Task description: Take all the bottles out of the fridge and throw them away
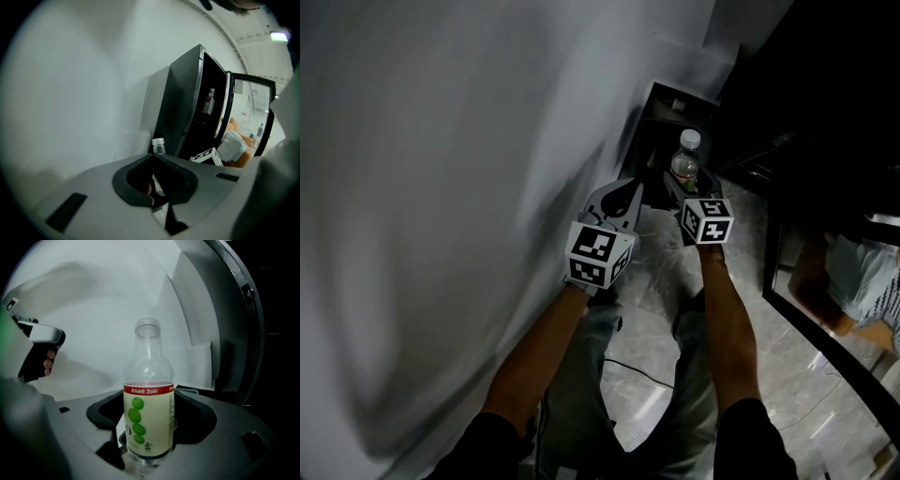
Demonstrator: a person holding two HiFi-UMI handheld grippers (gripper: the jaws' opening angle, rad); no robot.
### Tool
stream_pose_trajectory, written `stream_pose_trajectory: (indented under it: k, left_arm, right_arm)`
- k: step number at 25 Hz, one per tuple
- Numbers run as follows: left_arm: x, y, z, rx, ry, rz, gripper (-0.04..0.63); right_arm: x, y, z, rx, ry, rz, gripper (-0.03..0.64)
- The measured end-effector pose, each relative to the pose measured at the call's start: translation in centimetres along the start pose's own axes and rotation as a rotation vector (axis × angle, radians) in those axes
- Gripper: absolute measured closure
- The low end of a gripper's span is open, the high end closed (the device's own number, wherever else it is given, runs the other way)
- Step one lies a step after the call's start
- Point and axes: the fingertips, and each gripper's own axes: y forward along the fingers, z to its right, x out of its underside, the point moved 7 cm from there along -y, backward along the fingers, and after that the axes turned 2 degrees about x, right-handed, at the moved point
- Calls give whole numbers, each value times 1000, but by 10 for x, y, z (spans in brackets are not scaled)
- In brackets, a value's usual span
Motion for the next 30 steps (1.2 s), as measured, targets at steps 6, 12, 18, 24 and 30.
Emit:
stream_pose_trajectory:
  k: [6,12,18,24,30]
  left_arm:
    - [-14,-4,-3,-19,-8,1,594]
    - [-52,-31,18,-29,-37,1,594]
    - [-137,-59,64,5,-61,62,594]
    - [-229,-96,114,53,-70,103,594]
    - [-311,-137,154,105,-30,121,594]
  right_arm:
    - [-3,1,5,4,29,-43,295]
    - [-45,-60,-16,-26,28,-12,298]
    - [-134,-149,-42,-4,-30,32,495]
    - [-232,-246,-75,41,-54,85,608]
    - [-305,-330,-112,74,4,123,609]
